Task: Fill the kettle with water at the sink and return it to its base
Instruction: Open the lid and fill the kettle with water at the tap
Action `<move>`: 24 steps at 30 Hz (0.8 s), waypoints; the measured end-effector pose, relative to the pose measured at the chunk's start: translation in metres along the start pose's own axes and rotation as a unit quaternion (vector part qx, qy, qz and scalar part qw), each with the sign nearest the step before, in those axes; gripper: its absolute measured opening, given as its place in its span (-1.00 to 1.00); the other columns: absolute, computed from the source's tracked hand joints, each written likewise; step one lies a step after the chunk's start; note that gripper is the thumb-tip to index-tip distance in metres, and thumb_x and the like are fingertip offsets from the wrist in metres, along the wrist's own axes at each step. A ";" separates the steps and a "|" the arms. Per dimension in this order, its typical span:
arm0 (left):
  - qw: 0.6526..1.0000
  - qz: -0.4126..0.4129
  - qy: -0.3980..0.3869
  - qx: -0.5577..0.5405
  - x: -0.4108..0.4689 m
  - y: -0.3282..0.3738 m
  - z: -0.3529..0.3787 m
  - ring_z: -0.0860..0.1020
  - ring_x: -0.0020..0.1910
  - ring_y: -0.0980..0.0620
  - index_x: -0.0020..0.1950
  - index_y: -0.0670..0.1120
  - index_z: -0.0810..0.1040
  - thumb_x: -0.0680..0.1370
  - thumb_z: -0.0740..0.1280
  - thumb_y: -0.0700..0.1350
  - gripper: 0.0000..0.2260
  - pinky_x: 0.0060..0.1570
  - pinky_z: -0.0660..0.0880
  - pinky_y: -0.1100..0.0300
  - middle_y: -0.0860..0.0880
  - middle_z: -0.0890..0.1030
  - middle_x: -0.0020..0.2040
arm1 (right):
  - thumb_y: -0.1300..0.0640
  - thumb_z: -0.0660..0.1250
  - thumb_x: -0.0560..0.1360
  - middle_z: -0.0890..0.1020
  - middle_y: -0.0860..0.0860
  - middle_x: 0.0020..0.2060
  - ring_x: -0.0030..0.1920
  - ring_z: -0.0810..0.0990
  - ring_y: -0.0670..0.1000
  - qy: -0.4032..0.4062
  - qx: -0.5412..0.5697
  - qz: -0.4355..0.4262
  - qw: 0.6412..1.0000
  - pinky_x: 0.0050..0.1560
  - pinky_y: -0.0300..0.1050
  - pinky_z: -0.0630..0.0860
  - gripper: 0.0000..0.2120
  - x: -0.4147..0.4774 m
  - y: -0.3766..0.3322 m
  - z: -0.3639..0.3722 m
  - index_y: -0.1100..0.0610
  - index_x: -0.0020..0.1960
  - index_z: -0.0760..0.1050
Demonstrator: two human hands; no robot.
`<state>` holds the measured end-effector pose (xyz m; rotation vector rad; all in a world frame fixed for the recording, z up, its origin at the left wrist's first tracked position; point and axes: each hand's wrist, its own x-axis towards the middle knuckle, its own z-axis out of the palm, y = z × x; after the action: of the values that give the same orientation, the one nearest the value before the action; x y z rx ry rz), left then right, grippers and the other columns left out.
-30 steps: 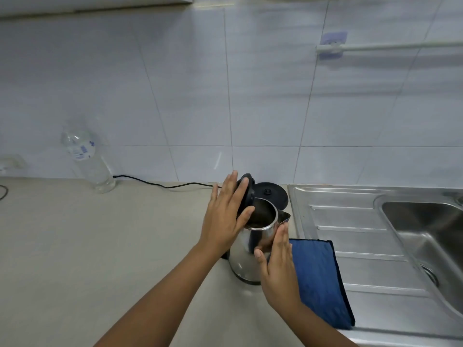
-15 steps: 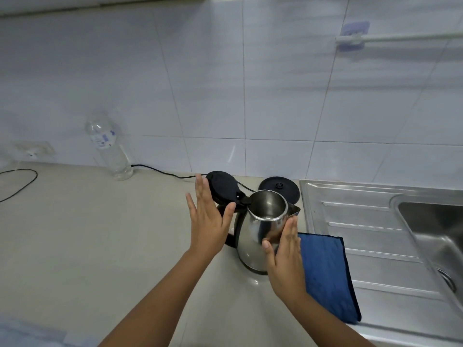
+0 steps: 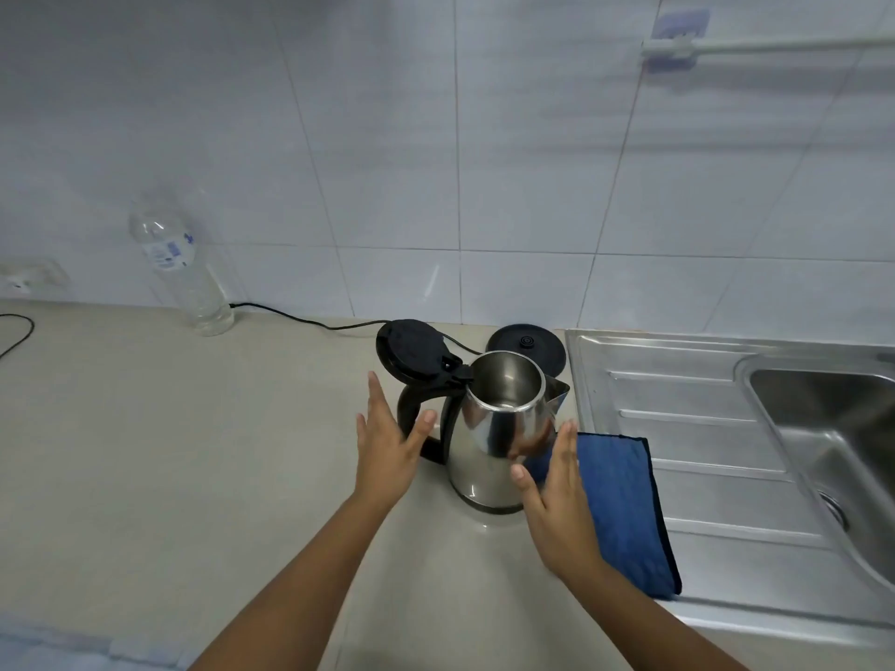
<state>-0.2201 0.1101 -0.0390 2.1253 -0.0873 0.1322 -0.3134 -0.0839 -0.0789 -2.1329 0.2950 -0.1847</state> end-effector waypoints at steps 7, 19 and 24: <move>0.993 -0.033 -0.092 -0.059 0.028 -0.017 0.005 0.49 0.20 0.04 0.38 -0.03 0.31 0.56 0.27 0.15 -0.54 0.05 0.38 0.21 0.10 0.50 0.19 | -0.37 0.32 0.43 0.21 -0.19 0.59 0.55 0.25 -0.08 -0.034 0.094 0.029 0.995 0.48 0.07 0.33 -0.05 0.007 0.008 0.000 -0.28 0.61 -0.19; 0.984 -0.049 -0.022 -0.171 0.046 0.016 0.024 0.49 -0.09 0.22 0.13 -0.11 0.40 0.53 0.25 0.16 -0.62 -0.18 0.37 0.30 0.09 0.50 -0.06 | -0.53 0.34 0.29 0.45 -0.15 0.42 0.45 0.40 -0.07 0.082 0.192 0.029 0.978 0.43 0.13 0.45 0.00 0.031 -0.018 0.009 -0.23 0.60 0.05; 0.982 0.002 -0.037 -0.184 0.069 0.067 0.033 0.50 -0.11 0.24 0.10 -0.09 0.42 0.55 0.28 0.09 -0.72 -0.20 0.36 0.33 0.12 0.52 -0.09 | -0.39 0.38 0.36 0.56 -0.29 0.24 0.33 0.51 -0.17 0.150 0.217 0.006 0.965 0.39 0.07 0.49 -0.14 0.050 -0.035 -0.027 -0.19 0.56 0.17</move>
<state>-0.1576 0.0462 0.0093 1.7596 -0.1491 0.0349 -0.2672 -0.1010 -0.0346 -1.6650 0.4040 -0.5199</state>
